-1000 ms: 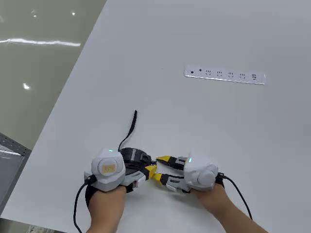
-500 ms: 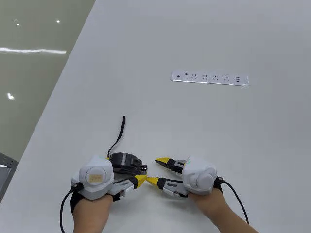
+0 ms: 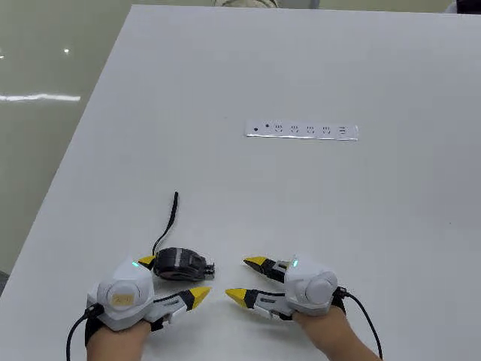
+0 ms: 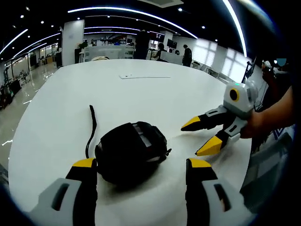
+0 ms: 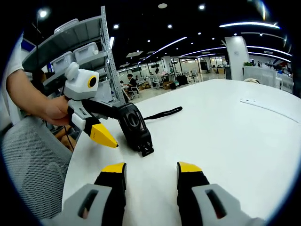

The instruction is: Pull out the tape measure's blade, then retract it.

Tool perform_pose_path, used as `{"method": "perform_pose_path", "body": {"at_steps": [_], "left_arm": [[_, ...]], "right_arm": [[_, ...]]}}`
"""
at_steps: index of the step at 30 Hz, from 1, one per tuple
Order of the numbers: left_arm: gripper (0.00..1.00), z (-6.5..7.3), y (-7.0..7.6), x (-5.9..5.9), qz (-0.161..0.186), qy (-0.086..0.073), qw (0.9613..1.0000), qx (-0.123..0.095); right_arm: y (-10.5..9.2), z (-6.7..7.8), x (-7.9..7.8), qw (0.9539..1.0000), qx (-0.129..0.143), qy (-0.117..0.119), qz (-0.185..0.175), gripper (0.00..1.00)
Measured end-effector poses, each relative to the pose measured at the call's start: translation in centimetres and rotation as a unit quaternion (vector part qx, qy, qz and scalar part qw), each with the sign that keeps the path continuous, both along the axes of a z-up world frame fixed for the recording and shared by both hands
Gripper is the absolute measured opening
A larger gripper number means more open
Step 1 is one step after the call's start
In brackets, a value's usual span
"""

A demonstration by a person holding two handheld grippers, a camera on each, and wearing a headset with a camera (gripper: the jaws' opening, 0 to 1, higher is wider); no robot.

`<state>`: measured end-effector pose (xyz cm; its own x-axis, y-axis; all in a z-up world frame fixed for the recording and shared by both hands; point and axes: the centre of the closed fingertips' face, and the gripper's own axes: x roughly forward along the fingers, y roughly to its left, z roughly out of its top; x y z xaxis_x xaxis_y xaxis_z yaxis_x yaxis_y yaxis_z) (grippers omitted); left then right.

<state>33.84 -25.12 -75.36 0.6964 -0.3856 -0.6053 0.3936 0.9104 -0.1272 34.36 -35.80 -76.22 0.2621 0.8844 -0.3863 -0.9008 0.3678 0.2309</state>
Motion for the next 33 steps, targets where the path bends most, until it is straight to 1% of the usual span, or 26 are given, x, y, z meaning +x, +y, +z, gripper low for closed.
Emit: {"method": "perform_pose_path", "body": {"at_steps": [1, 2, 3, 4, 8, 10, 13, 16, 22, 23, 27, 29, 33], "left_arm": [[0.76, 0.0, 0.1, 0.0, -0.002, -0.004, 1.0, 0.001], [0.76, 0.0, 0.0, 0.0, -0.004, -0.002, 1.0, -0.005], [0.76, 0.0, -0.1, -0.2, -0.006, -0.001, 1.0, -0.007], [0.76, -0.1, -0.1, -0.2, -0.01, -0.001, 0.9999, -0.002], [0.76, -0.3, -0.2, -0.4, -0.017, 0.0, 0.9999, 0.0], [0.76, -0.2, -0.2, -0.4, -0.017, -0.001, 0.9998, -0.003], [0.76, 0.0, -0.2, -0.6, -0.021, -0.002, 0.9998, -0.001], [0.76, 0.2, 0.2, -1.1, -0.025, -0.005, 0.9997, 0.005], [0.77, 0.5, 0.9, -1.8, -0.028, -0.004, 0.9996, 0.001], [0.77, 0.8, 1.1, -1.9, -0.026, -0.009, 0.9996, -0.002], [0.78, 1.6, 1.4, -2.2, -0.032, -0.012, 0.9994, -0.004], [0.78, 1.6, 1.7, -2.4, -0.033, -0.014, 0.9993, -0.003], [0.79, 2.0, 2.2, -3.1, -0.033, -0.014, 0.9993, -0.007]], "right_arm": [[-0.1, 0.0, 0.0, 1.0, -0.001, 0.001, -0.001, 0.43], [-0.3, -0.1, -0.1, 1.0, -0.002, 0.002, -0.003, 0.43], [-0.5, -0.1, -0.1, 0.9999, -0.002, 0.007, -0.007, 0.42], [-0.6, -0.1, -0.1, 0.9999, -0.001, 0.007, -0.009, 0.42], [-0.6, -0.2, -0.1, 0.9999, -0.003, 0.007, -0.013, 0.42], [-0.7, 0.0, -0.1, 0.9999, -0.004, 0.003, -0.012, 0.42], [-1.0, 0.4, -0.2, 0.9999, 0.0, -0.005, -0.014, 0.43], [-1.6, 1.1, -0.3, 0.9998, -0.001, -0.015, -0.014, 0.43], [-3.1, 2.0, -0.5, 0.9994, 0.002, -0.021, -0.029, 0.43], [-3.3, 2.1, -0.6, 0.9993, 0.002, -0.021, -0.032, 0.43], [-4.1, 2.5, -0.8, 0.9989, 0.002, -0.023, -0.04, 0.44], [-4.3, 2.7, -0.8, 0.9988, 0.004, -0.023, -0.043, 0.44], [-5.0, 3.2, -1.2, 0.9986, 0.002, -0.028, -0.046, 0.44]]}}
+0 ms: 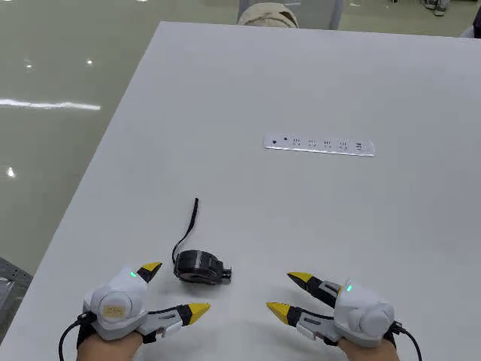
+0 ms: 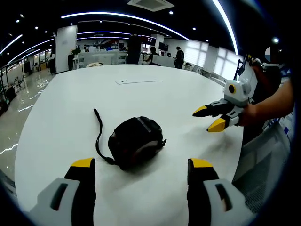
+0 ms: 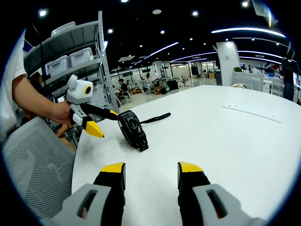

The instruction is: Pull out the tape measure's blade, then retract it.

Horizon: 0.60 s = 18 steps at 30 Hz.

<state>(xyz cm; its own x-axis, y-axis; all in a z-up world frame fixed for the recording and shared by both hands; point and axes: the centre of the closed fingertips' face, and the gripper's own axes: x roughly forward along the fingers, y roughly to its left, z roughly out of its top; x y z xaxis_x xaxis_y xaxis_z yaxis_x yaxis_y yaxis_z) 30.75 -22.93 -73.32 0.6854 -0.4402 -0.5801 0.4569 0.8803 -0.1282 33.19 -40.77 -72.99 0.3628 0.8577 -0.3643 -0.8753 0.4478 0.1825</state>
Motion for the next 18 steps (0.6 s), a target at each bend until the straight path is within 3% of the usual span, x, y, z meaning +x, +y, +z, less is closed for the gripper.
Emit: {"method": "perform_pose_path", "body": {"at_steps": [10, 18], "left_arm": [[0.8, 0.8, 1.2, -1.5, 0.007, -0.008, 0.9999, -0.012], [0.83, 1.4, 1.0, -2.7, 0.012, -0.008, 0.9995, -0.028]], "right_arm": [[-1.9, 0.8, -0.8, 0.9999, 0.0, -0.008, -0.006, 0.45], [-3.2, 1.3, -1.1, 0.9996, 0.006, -0.009, -0.025, 0.45]]}}
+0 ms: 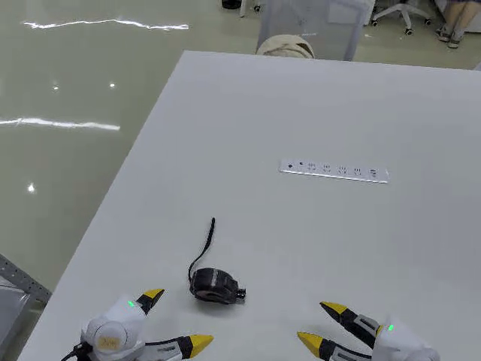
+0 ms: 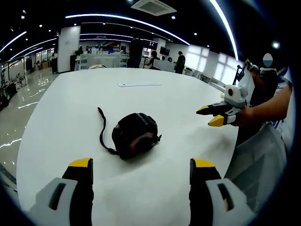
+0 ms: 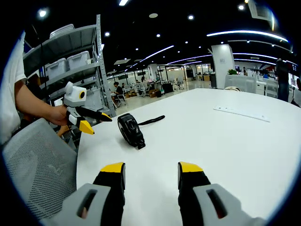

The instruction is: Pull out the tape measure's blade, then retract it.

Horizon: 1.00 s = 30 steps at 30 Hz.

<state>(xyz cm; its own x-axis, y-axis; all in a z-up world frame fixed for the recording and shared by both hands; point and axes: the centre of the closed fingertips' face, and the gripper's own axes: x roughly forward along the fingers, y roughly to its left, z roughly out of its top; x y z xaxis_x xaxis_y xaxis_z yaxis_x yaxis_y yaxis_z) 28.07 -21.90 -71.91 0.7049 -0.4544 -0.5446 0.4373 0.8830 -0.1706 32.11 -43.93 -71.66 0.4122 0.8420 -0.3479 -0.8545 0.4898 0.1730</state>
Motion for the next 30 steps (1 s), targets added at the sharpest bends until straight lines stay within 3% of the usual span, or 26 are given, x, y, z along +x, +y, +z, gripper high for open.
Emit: {"method": "perform_pose_path", "body": {"at_steps": [15, 22, 30], "left_arm": [[0.84, 2.0, 0.7, -1.7, 0.002, -0.006, 0.9999, -0.015], [0.85, 2.0, 0.9, -3.0, 0.0, -0.004, 0.9998, -0.021], [0.87, 1.7, 1.6, -3.9, 0.022, -0.001, 0.9992, -0.033]], "right_arm": [[-1.7, 1.3, -1.6, 0.9998, -0.012, -0.003, -0.015, 0.5], [-2.7, 1.9, -2.5, 0.9996, -0.018, -0.003, -0.023, 0.53], [-4.0, 2.8, -3.3, 0.999, -0.018, -0.008, -0.039, 0.59]]}}
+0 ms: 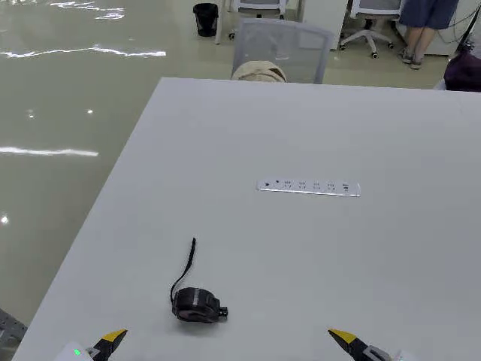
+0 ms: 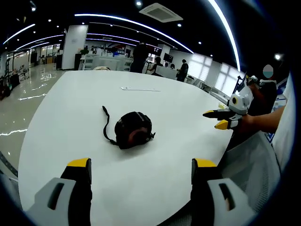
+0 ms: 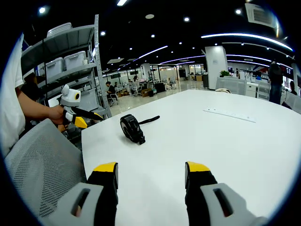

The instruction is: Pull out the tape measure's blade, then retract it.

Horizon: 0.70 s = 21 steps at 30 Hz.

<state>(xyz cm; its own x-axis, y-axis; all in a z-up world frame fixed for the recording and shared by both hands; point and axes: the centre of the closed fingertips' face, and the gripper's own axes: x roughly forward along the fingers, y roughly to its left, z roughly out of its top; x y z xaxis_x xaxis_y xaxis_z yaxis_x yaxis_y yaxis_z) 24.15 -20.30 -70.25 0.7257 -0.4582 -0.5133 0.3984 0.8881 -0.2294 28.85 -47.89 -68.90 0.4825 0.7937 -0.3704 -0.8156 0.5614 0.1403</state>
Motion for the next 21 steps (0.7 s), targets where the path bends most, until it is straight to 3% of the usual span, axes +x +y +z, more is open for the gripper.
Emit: {"method": "perform_pose_path", "body": {"at_steps": [21], "left_arm": [[0.87, 1.0, -0.9, -1.0, 0.01, -0.007, 0.9997, -0.023]], "right_arm": [[-2.4, 1.0, -2.1, 0.9991, -0.002, 0.002, -0.042, 0.68]]}}
